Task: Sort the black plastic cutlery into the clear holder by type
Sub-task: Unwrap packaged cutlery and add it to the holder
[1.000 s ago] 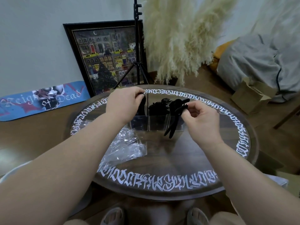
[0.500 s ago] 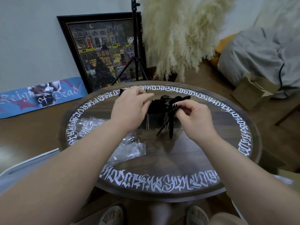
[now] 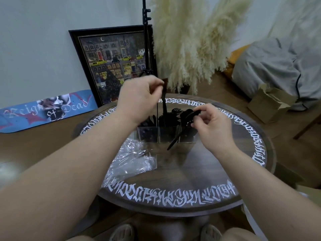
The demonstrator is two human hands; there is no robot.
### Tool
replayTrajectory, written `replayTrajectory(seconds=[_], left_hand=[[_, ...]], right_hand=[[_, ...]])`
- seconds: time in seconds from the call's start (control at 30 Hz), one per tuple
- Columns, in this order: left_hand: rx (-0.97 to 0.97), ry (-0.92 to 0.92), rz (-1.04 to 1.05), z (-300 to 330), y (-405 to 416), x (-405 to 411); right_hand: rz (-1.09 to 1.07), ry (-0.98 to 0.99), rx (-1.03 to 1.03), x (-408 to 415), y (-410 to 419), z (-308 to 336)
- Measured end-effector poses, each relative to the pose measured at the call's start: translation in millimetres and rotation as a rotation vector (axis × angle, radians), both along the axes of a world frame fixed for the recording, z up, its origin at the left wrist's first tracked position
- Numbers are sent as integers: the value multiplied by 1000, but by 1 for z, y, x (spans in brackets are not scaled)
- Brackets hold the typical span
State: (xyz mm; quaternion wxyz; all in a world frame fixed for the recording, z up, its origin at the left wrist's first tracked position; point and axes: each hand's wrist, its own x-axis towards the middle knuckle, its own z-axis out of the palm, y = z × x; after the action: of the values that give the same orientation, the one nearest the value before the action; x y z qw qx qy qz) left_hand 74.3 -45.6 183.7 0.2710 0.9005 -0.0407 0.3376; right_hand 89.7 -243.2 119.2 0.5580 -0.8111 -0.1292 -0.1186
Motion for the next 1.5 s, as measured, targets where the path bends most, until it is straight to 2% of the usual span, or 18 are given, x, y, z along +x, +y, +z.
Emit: replayTrajectory(seconds=[0.1, 0.23, 0.43, 0.67, 0.8, 0.9, 1.0, 1.1, 1.27, 1.5], left_hand=[[28, -61, 67, 19, 6, 13], [125, 9, 51, 11, 0, 28], [264, 260, 58, -26, -10, 51], [548, 657, 15, -58, -13, 62], [467, 577, 36, -66, -19, 70], [360, 539, -82, -68, -30, 72], [413, 605, -198, -68, -40, 73], [509, 680, -226, -68, -42, 76], [550, 659, -197, -73, -36, 78], [572, 597, -176, -78, -35, 80]], right_hand=[[-30, 13, 57, 3, -5, 5], [-78, -72, 7, 5, -13, 3], [-111, -204, -122, 12, -34, -4], [-202, -268, -100, 31, -54, -4], [-308, -401, -107, 53, -68, 20], [-376, -464, -99, 74, -72, 39], [-353, -484, -158, 91, -64, 43], [-283, -503, -268, 101, -49, 32], [-177, -441, -424, 107, -32, 8], [13, -212, -761, 108, -23, -15]])
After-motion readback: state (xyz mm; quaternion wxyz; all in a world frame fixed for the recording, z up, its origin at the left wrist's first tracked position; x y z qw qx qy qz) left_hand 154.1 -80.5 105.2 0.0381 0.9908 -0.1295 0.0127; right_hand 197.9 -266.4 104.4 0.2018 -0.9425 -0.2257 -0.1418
